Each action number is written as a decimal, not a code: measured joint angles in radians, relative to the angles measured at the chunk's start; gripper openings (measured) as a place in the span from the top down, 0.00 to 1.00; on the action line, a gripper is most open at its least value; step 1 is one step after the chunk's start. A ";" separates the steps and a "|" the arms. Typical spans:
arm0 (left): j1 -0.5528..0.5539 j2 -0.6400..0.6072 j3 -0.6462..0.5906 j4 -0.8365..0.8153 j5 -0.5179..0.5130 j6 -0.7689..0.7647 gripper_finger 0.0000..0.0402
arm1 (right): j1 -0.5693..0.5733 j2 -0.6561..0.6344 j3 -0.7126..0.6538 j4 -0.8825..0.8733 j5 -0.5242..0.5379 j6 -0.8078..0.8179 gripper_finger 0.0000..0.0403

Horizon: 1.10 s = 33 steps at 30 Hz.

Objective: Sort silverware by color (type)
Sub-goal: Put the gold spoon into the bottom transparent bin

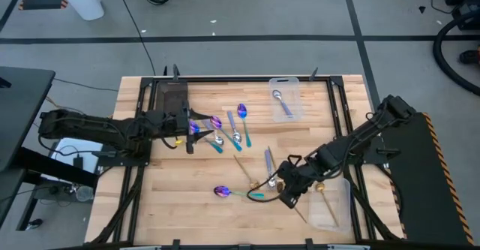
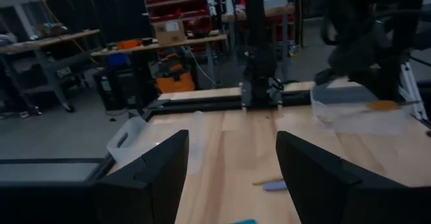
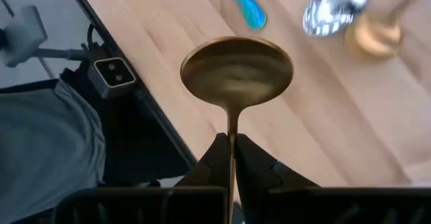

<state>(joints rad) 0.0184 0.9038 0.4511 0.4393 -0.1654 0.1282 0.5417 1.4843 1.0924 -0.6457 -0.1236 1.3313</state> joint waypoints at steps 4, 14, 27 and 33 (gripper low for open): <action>0.016 0.000 0.000 0.042 0.000 0.000 0.42 | 0.051 -0.010 0.000 -0.041 0.042 0.091 0.96; 0.020 0.000 0.000 0.103 0.001 0.023 0.42 | 0.198 -0.050 0.000 -0.334 0.077 0.415 0.97; 0.020 0.000 0.000 0.120 0.001 0.026 0.42 | 0.255 -0.030 -0.097 -0.420 -0.092 0.592 0.96; 0.020 0.000 0.000 0.118 0.001 0.025 0.42 | 0.243 -0.030 -0.190 -0.322 -0.106 0.607 0.96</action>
<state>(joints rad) 0.0383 0.9035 0.4511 0.5575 -0.1643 0.1535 0.7848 1.4544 0.9028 -0.9675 -0.2295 1.9384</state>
